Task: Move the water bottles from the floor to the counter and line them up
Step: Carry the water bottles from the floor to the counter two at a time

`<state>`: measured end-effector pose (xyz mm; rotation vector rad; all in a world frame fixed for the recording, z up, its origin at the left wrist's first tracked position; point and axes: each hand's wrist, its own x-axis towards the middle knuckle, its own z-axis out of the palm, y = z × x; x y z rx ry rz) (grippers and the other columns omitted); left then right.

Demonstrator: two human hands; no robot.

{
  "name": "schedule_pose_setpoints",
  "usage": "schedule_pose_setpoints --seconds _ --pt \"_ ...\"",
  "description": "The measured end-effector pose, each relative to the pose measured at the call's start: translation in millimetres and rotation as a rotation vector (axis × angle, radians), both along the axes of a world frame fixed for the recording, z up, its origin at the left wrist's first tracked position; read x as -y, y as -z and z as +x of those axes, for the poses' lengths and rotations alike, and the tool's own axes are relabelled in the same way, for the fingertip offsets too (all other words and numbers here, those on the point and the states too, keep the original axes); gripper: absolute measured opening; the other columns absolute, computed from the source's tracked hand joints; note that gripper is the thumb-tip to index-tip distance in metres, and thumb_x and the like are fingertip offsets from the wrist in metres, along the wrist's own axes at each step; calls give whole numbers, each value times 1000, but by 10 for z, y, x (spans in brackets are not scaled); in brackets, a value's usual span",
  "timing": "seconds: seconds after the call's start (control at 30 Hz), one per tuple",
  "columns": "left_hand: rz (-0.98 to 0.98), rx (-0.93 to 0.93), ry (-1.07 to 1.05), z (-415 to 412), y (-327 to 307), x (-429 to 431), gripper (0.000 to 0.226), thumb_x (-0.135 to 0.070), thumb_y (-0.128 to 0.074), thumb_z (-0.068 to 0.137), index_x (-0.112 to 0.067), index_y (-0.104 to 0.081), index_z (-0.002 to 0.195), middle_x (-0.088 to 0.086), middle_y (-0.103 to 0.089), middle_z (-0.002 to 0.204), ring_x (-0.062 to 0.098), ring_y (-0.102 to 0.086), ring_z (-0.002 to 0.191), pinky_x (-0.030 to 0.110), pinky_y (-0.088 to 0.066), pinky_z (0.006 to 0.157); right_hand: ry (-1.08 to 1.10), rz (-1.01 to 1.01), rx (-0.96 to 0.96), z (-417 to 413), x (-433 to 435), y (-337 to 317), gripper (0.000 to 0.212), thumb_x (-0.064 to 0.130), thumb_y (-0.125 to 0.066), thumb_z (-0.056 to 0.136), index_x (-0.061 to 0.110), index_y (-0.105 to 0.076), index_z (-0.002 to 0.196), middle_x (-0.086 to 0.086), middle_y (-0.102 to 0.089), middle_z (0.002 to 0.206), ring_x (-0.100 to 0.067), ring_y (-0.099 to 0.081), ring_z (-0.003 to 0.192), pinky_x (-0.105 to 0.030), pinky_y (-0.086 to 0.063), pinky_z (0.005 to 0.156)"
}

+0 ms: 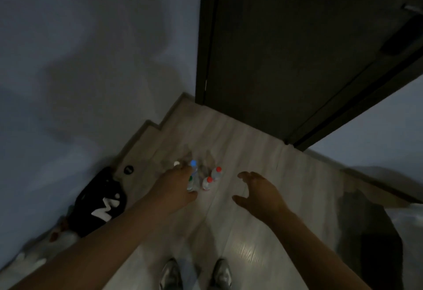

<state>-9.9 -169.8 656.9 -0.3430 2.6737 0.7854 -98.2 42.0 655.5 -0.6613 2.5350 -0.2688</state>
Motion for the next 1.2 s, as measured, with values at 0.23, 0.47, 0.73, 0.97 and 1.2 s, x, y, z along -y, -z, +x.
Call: schedule_pose_setpoints --seconds 0.23,0.47,0.73,0.97,1.2 --pt "-20 19 -76 -283 1248 -40 59 -33 -65 86 -13 -45 138 7 -53 133 24 -53 118 33 -42 98 -34 -35 20 -448 116 1154 64 44 -67 85 21 -44 140 -2 -56 128 -16 -56 113 -27 -47 95" --pt "-18 55 -123 -468 2906 82 70 -35 -64 88 -16 -30 147 5 -43 144 20 -47 128 30 -39 104 -22 -41 53 -681 139 2821 67 43 -67 85 21 -40 142 -2 -57 126 -16 -57 110 -26 -47 91" --pt "-43 -142 -126 -630 4798 179 62 -26 -72 83 -5 -44 135 13 -53 130 26 -57 109 29 -45 91 14 -111 -5 -885 168 4754 62 38 -72 82 19 -47 135 -5 -58 126 -20 -58 111 -29 -47 89" --pt "-57 -296 -172 -662 5823 270 77 -30 -78 78 -4 -40 140 15 -52 135 29 -51 123 35 -40 105 44 -187 -73 -960 131 5803 57 39 -70 82 21 -48 132 -5 -58 122 -21 -58 106 -28 -45 84" --pt "128 -365 -336 -769 6381 387 64 -25 -80 75 -9 -47 127 5 -59 121 15 -57 107 33 -47 97 172 -473 -48 -936 149 6513 62 35 -76 78 35 -45 131 15 -55 117 4 -50 99 -14 -38 79"
